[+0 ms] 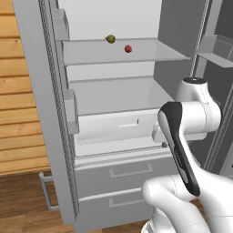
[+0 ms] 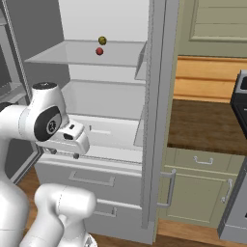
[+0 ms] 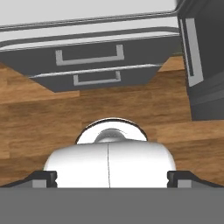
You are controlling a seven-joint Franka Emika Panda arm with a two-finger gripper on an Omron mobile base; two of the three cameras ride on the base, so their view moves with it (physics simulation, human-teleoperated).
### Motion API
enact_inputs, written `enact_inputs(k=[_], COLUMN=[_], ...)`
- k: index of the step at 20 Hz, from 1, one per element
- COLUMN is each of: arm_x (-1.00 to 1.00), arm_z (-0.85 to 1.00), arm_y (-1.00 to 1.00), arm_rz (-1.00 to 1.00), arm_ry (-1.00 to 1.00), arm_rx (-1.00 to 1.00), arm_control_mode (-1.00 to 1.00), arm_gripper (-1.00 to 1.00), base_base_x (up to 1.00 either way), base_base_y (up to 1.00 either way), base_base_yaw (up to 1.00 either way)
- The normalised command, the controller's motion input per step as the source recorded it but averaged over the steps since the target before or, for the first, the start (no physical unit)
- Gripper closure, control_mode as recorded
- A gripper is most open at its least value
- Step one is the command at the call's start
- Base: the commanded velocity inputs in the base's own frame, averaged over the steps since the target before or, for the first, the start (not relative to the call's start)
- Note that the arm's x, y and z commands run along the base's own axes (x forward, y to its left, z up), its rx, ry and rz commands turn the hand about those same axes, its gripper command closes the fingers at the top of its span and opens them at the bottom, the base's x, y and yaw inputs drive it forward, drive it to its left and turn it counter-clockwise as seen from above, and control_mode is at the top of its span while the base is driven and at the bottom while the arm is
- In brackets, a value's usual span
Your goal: Take the strawberry from the fridge and place it on top of the pancake, located on the dining counter.
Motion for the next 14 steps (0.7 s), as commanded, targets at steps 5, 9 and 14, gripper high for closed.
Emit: enact_inputs(k=[5,9,14], arm_x=[0.00,0.00,0.00], arm_z=[-0.01,0.00,0.00], arm_y=[0.00,0.00,0.02], arm_rz=[0.00,0.00,0.00], arm_ry=[0.00,0.00,0.00], arm_rx=[0.00,0.00,0.00], arm_control_mode=[-1.00,-1.00,1.00], arm_gripper=[-1.00,-1.00,-1.00], base_base_x=[0.00,0.00,0.06], base_base_y=[0.00,0.00,0.07], base_base_yaw=[0.00,0.00,0.00])
